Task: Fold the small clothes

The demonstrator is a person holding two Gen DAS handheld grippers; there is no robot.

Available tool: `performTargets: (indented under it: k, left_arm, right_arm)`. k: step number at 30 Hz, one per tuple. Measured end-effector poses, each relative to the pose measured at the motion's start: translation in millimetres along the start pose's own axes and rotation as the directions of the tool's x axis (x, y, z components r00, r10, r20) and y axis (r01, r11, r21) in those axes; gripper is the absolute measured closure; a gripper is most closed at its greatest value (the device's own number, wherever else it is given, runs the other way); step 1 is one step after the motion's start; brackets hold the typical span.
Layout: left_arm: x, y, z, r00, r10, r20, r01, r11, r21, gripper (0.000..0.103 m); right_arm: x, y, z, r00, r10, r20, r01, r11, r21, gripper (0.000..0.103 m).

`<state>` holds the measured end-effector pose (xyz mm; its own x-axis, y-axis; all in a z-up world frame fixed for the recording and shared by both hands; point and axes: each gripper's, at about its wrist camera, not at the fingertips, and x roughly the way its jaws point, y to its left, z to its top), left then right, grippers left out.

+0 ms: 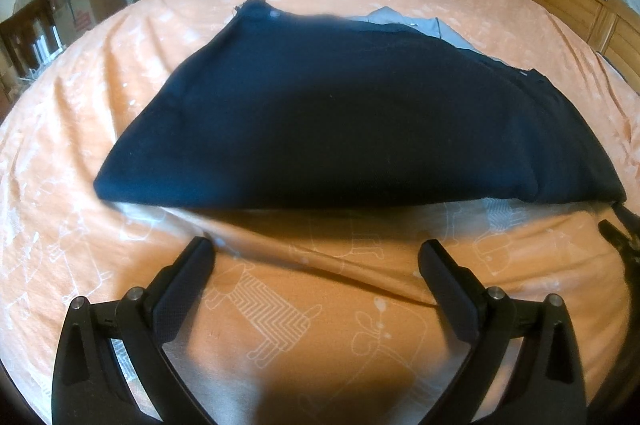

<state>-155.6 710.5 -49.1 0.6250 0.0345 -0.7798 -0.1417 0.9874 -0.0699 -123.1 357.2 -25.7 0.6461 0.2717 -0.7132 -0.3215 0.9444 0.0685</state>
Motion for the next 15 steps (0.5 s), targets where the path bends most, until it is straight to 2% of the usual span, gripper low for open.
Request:
performTargets:
  k: [15]
  left_arm:
    - [4.8,-7.6,1.3,0.998,0.054,-0.011,-0.054,0.998,0.024,0.0]
  right_arm:
    - [-0.1,-0.2,-0.1,1.0,0.0,0.0,0.0,1.0,0.0,0.0]
